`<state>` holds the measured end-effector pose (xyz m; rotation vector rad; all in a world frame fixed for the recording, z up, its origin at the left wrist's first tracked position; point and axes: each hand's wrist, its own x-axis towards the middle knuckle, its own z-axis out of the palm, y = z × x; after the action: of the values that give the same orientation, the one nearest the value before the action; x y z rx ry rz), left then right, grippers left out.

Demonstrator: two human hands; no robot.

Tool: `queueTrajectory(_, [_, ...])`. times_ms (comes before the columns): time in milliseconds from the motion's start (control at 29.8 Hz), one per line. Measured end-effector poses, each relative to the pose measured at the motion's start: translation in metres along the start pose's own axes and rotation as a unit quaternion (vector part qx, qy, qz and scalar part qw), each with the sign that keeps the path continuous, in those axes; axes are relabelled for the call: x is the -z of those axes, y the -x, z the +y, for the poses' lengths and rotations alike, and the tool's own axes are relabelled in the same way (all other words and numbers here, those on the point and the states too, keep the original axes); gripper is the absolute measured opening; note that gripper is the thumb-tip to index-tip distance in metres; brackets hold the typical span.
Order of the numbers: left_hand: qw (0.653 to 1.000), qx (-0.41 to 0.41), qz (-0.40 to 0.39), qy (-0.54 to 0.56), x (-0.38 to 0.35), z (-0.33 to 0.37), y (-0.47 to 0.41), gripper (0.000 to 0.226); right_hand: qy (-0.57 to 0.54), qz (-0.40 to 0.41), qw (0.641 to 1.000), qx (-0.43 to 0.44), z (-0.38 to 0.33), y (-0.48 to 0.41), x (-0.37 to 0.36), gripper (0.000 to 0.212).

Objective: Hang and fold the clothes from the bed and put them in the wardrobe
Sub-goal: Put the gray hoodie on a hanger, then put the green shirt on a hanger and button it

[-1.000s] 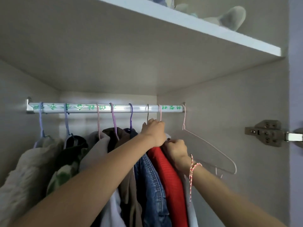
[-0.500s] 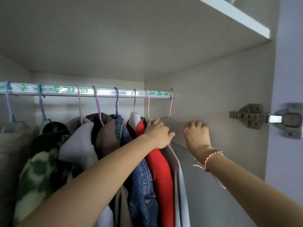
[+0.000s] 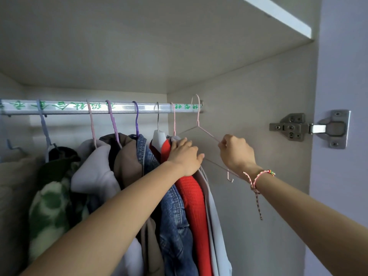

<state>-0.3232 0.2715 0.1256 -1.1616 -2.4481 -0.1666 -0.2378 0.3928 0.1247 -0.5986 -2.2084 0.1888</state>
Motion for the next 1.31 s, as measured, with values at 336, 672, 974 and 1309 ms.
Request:
queueTrajectory(336, [0.988, 0.007, 0.113, 0.103, -0.007, 0.038, -0.018, 0.089, -0.031, 0.078, 0.996, -0.002, 0.031, 0.05, 0.04, 0.022])
queueTrajectory(672, [0.976, -0.184, 0.091, 0.075, -0.016, 0.131, 0.029, 0.135, 0.035, 0.048, 0.997, -0.042, 0.108, 0.166, 0.163, 0.009])
queueTrajectory(974, [0.911, -0.313, 0.225, 0.148, -0.034, 0.182, 0.1, 0.071, 0.012, 0.078, 0.981, -0.178, 0.164, 0.328, 0.315, 0.019])
queueTrajectory(1309, [0.838, -0.472, 0.153, 0.226, 0.021, 0.35, 0.251, 0.066, 0.297, 0.009, 0.909, -0.293, 0.168, 0.486, 0.416, 0.031])
